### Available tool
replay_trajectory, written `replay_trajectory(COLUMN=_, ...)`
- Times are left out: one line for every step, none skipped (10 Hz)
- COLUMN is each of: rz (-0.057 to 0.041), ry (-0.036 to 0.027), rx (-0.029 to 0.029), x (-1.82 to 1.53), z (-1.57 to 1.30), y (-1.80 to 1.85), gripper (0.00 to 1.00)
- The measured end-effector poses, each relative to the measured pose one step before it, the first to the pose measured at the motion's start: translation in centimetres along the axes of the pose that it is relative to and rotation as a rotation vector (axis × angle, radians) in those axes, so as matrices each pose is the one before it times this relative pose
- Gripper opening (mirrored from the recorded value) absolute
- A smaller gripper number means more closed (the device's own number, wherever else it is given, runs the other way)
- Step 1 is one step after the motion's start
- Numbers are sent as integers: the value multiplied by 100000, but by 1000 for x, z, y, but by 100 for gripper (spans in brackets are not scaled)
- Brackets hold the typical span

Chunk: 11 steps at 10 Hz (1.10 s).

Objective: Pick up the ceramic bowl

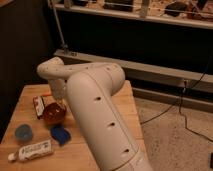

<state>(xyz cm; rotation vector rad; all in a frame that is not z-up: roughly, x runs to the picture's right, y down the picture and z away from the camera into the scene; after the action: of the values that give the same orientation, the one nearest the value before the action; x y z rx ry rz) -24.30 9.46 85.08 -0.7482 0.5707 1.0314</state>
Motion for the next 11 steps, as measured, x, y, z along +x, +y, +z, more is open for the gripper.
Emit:
replay_trajectory(rz=-212, ry=347, rx=113, x=-100, z=-22, y=48, gripper=1)
replay_trajectory(rz=-89, ry=208, rx=169, x=-66, z=1, y=25, gripper=0)
replay_trajectory(rz=-68, ry=144, rx=274, x=-49, z=-6, y=12, gripper=0)
replay_trajectory(rz=-3, ry=215, rx=538, x=-62, z=44, y=-23, gripper=0)
replay_trajectory(rz=-74, ry=177, rx=502, x=-40, z=53, y=8, gripper=0)
replay_trajectory(rz=-52, ry=189, rx=466, x=-42, z=56, y=25, gripper=0)
replay_trajectory(rz=40, ry=107, rx=495, x=-63, z=69, y=-4, gripper=0)
replay_trajectory(rz=52, ry=-16, rx=199, x=-47, z=5, y=23, gripper=2)
replay_trajectory(rz=-62, ry=-94, rx=292, x=-50, z=21, y=-3, gripper=10)
replay_trajectory(rz=-166, ry=-105, rx=198, x=-28, z=-10, y=51, gripper=21)
replay_trajectory(rz=-115, ry=-200, rx=41, x=-26, z=-37, y=49, gripper=31)
